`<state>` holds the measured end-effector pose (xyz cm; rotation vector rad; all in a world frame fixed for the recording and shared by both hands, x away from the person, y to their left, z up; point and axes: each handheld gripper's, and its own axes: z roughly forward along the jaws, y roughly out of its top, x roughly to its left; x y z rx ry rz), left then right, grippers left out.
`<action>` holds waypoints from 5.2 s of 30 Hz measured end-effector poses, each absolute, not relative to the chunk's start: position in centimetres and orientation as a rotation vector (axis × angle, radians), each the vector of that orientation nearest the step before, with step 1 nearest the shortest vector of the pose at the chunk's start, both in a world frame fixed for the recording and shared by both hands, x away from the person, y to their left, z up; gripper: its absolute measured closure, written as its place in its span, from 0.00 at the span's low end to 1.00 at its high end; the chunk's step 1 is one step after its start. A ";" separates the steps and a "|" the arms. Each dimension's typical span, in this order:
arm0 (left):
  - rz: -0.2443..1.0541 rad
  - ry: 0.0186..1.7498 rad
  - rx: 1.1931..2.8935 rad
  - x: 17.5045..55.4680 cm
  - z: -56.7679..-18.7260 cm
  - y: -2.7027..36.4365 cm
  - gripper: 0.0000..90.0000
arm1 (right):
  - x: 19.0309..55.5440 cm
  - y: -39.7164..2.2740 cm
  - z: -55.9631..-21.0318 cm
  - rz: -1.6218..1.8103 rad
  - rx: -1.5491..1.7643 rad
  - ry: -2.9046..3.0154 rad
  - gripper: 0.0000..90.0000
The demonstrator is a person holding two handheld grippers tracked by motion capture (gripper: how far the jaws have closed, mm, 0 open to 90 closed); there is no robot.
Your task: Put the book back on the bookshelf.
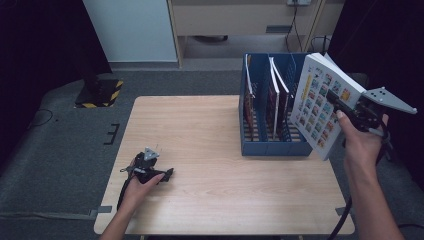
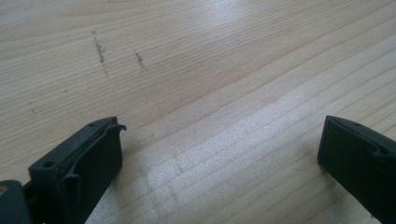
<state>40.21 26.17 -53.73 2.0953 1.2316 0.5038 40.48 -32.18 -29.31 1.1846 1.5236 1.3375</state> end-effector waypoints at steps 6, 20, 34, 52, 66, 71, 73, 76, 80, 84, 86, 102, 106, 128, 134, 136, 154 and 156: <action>0.504 1.232 2.096 40.2 -53.7 26.2 0.00 | 41.3 -32.3 -29.3 1.312 1.201 1.511 0.82; 0.504 1.233 2.095 40.2 -53.7 26.2 0.00 | 44.3 -32.1 -30.0 1.260 1.255 1.473 0.82; 0.505 1.234 2.095 40.2 -53.7 26.1 0.00 | 46.8 -31.6 -30.6 1.242 1.277 1.450 0.82; 0.505 1.234 2.095 40.2 -53.7 26.1 0.00 | 49.3 -30.9 -31.6 1.251 1.316 1.405 0.82; 0.505 1.234 2.095 40.2 -53.7 26.1 0.00 | 50.4 -30.6 -32.5 1.251 1.327 1.385 0.82; 0.505 1.234 2.095 40.2 -53.7 26.1 0.00 | 50.6 -30.6 -32.8 1.258 1.327 1.381 0.82; 0.505 1.234 2.094 40.2 -53.7 26.1 0.00 | 50.7 -30.6 -33.0 1.260 1.326 1.376 0.82; 0.505 1.234 2.095 40.2 -53.7 26.1 0.00 | 50.8 -30.6 -33.2 1.261 1.330 1.375 0.82; 0.505 1.234 2.095 40.2 -53.7 26.1 0.00 | 50.9 -30.5 -33.6 1.262 1.326 1.382 0.82; 0.505 1.234 2.095 40.2 -53.7 26.1 0.00 | 51.0 -30.3 -33.8 1.278 1.333 1.372 0.82; 0.505 1.234 2.095 40.2 -53.7 26.1 0.00 | 51.0 -30.2 -33.8 1.280 1.332 1.373 0.82; 0.505 1.234 2.095 40.2 -53.7 26.1 0.00 | 51.7 -29.7 -35.3 1.272 1.322 1.377 0.82; 0.505 1.234 2.095 40.2 -53.7 26.1 0.00 | 51.8 -29.5 -35.5 1.263 1.314 1.382 0.82; 0.506 1.236 2.094 40.2 -53.7 26.1 0.00 | 52.2 -29.3 -36.4 1.275 1.291 1.365 0.82; 0.507 1.236 2.093 40.2 -53.7 26.1 0.00 | 52.4 -29.3 -37.3 1.279 1.302 1.359 0.82; 0.507 1.237 2.093 40.2 -53.7 26.1 0.00 | 52.5 -29.3 -37.6 1.281 1.305 1.359 0.82; 0.508 1.239 2.092 40.2 -53.7 26.1 0.00 | 52.5 -29.7 -39.6 1.302 1.319 1.338 0.82; 0.508 1.239 2.092 40.2 -53.7 26.1 0.00 | 52.5 -29.8 -39.6 1.301 1.319 1.339 0.82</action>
